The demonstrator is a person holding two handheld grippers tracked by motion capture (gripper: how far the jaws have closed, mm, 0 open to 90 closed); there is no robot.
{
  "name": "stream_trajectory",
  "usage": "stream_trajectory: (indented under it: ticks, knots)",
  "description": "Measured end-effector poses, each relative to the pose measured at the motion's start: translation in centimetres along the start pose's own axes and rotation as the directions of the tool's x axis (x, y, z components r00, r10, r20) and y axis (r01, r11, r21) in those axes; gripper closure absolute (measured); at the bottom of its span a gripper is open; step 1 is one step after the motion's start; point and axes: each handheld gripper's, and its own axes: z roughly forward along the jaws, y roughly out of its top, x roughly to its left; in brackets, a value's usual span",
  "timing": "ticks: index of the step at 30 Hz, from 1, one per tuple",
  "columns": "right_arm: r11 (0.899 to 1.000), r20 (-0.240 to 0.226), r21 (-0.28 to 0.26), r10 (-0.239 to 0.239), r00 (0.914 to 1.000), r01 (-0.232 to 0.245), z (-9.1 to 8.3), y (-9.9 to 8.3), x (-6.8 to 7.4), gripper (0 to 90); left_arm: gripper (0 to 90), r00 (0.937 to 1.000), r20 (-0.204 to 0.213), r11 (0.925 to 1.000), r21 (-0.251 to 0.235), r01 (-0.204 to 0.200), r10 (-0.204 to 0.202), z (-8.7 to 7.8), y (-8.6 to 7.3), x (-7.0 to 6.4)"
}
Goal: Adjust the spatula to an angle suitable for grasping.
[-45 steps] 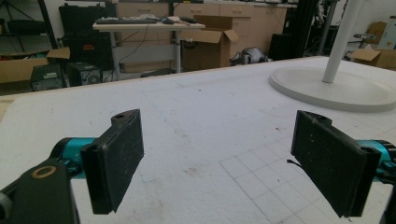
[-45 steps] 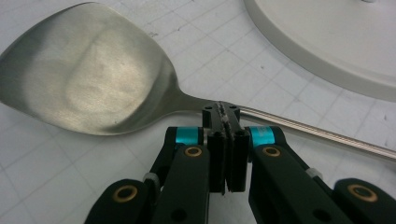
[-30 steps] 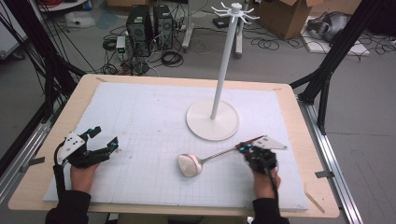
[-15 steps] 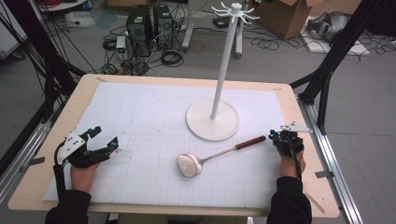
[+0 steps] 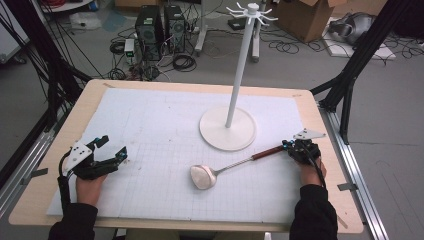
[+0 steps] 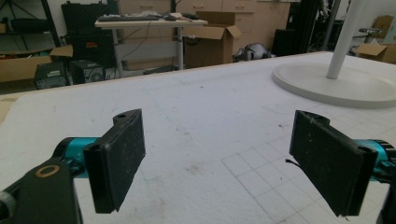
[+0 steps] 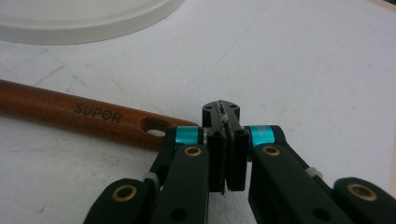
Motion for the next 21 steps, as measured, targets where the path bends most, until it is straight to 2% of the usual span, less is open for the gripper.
stream_trajectory:
  ticks: [1,5,9,12,13,19,21]
  knots:
    - [1.000,-0.030,-0.002,-0.019,0.9994,0.018,0.0,0.0,0.0,89.8,18.6,1.0000,0.000,1.0000,0.000,0.001,-0.001,0.0,0.0,0.0]
    - [0.999,-0.066,0.005,-0.044,0.9968,0.044,0.0,0.0,0.5,89.9,18.6,1.0000,0.000,1.0000,0.000,0.000,0.000,0.0,0.0,0.0]
    - [0.999,-0.087,0.001,-0.046,0.9951,0.047,-0.4,-0.2,1.1,89.9,18.6,1.0000,0.000,1.0000,-0.001,0.001,-0.001,0.0,0.0,0.0]
    - [0.999,-0.122,-0.002,-0.052,0.9912,0.052,-1.1,-0.6,2.0,89.9,18.7,1.0000,-0.002,1.0000,0.001,0.000,0.000,0.0,0.0,0.0]
    - [0.999,-0.122,-0.002,-0.052,0.9912,0.052,-1.1,-0.6,2.0,89.9,18.7,1.0000,-0.002,1.0000,0.002,0.000,0.000,0.0,0.0,0.0]
    - [0.998,-0.144,-0.004,-0.065,0.9875,0.065,-1.7,-0.7,4.0,89.8,18.8,1.0000,-0.001,1.0000,0.005,-0.004,0.004,0.1,0.0,0.0]
    - [0.999,-0.157,0.002,-0.044,0.9866,0.045,-1.8,-0.7,4.5,89.8,18.8,1.0000,-0.003,1.0000,0.003,0.000,0.000,0.1,0.0,0.0]
